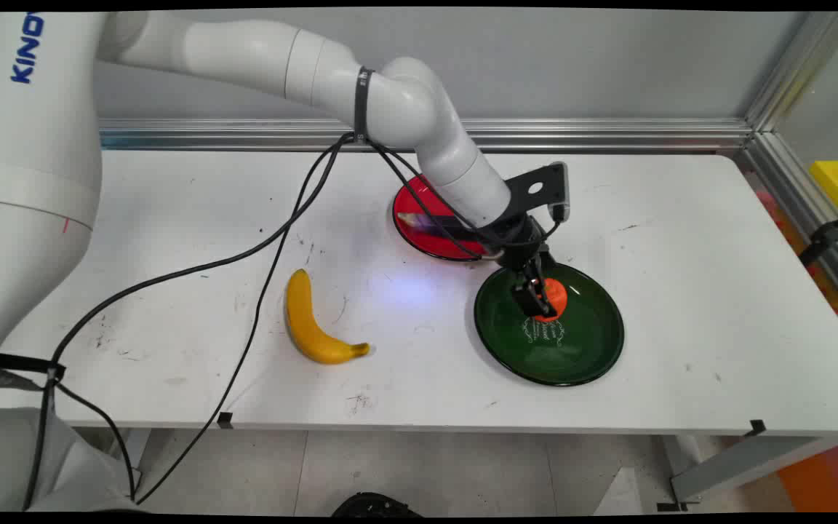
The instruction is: Pick up the eggplant from the red plate
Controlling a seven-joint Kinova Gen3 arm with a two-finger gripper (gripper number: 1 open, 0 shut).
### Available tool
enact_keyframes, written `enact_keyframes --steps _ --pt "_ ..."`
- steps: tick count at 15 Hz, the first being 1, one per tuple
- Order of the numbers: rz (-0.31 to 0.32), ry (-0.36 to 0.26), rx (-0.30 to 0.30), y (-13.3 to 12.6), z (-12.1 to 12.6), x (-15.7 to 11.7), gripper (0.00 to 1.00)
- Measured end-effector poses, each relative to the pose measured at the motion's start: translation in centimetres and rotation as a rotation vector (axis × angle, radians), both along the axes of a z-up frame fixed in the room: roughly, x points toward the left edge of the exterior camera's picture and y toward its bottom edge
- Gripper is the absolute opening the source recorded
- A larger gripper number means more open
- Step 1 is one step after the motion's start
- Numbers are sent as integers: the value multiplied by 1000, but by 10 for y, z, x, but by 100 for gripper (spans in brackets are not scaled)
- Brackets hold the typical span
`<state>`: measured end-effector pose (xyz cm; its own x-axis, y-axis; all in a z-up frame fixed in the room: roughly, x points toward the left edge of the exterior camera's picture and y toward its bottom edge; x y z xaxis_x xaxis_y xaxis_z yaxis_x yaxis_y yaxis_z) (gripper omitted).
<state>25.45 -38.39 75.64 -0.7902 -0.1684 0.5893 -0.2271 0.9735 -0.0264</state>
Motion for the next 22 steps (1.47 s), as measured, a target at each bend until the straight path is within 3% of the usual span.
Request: enact_keyframes --steps 10,17,22 --pt "35 16 -2 -6 45 8 100" --pt "58 -36 28 -5 84 53 100" --pt "75 -100 20 -16 92 92 100"
